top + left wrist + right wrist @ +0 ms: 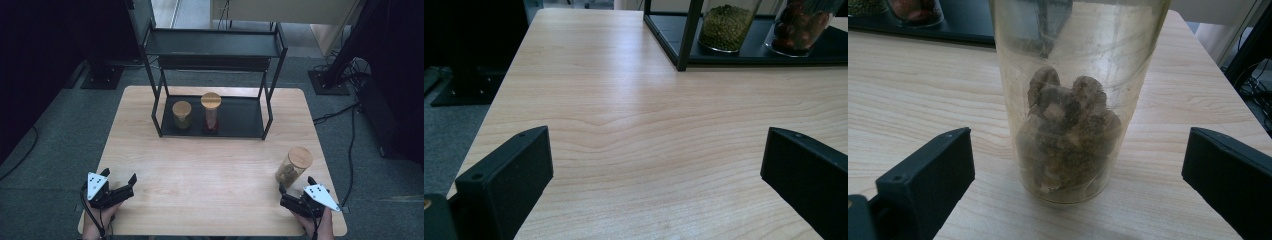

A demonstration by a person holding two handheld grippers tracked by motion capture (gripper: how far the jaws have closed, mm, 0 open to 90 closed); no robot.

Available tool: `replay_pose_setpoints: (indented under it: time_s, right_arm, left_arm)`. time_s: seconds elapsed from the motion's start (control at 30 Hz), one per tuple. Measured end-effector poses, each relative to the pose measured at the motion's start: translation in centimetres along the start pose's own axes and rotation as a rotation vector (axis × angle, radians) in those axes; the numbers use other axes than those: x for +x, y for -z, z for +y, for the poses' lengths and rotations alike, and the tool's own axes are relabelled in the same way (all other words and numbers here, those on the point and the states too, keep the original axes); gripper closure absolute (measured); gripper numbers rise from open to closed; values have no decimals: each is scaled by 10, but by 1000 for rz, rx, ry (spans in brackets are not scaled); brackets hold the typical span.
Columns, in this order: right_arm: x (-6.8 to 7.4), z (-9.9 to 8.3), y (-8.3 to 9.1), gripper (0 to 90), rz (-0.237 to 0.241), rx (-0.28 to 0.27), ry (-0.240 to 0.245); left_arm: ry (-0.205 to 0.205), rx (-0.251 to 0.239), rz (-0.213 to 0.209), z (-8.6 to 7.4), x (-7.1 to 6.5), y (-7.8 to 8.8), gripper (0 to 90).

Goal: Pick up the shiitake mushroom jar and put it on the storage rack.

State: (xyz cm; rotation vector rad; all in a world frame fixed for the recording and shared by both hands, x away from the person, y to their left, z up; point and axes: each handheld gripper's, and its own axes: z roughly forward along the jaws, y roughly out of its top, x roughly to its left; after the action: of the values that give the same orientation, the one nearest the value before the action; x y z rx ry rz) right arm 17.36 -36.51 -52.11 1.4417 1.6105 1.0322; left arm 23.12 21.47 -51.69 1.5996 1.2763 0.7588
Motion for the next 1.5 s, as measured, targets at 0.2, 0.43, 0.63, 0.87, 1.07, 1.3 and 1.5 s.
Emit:
replay_pose_setpoints:
  time_s: [0.2, 0.43, 0.63, 0.87, 1.07, 1.3, 1.5]
  right_arm:
    - [1, 2, -5, 2, -5, 14, 18]
    - [-1, 6, -13, 30, 1, 28, 1]
    - [0, 8, -18, 30, 0, 28, 7]
    - [1, 10, -23, 62, -3, 27, 4]
    - [2, 13, -29, 75, 7, 23, 6]
    - [1, 14, -31, 75, 35, 3, -10]
    - [0, 15, -31, 124, 43, 26, 9]
  left_arm:
    - [-5, 1, 1, 0, -1, -1, 5]
    - [-5, 0, 1, 0, -1, -1, 5]
    - [-9, 4, 1, 0, -1, -1, 5]
    - [-11, 4, 1, 0, -1, -1, 5]
    - [-9, 3, 2, 0, -1, -1, 5]
    - [-10, 5, 1, 0, -1, -1, 5]
    - [-8, 2, 1, 0, -1, -1, 5]
